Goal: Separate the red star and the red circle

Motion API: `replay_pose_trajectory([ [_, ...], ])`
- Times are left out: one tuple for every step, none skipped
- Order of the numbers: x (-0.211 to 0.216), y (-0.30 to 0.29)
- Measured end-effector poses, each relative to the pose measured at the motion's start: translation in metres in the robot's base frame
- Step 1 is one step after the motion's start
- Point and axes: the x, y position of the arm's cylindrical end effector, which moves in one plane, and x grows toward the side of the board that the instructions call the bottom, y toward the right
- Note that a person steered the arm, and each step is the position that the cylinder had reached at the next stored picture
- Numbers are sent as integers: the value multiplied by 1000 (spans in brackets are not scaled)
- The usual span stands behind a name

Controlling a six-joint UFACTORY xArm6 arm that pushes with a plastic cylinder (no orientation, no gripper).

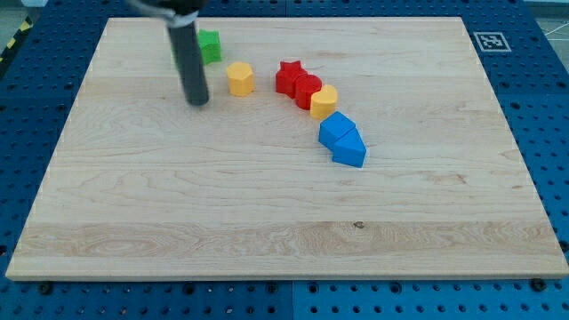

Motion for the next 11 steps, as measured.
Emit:
replay_pose_trajectory([
  [59, -15],
  [86, 0],
  [76, 40],
  [45, 55],
  [41, 58],
  [10, 68],
  [-1, 101],
  [-2, 115],
  [-4, 144],
  [-19, 162],
  [-41, 174],
])
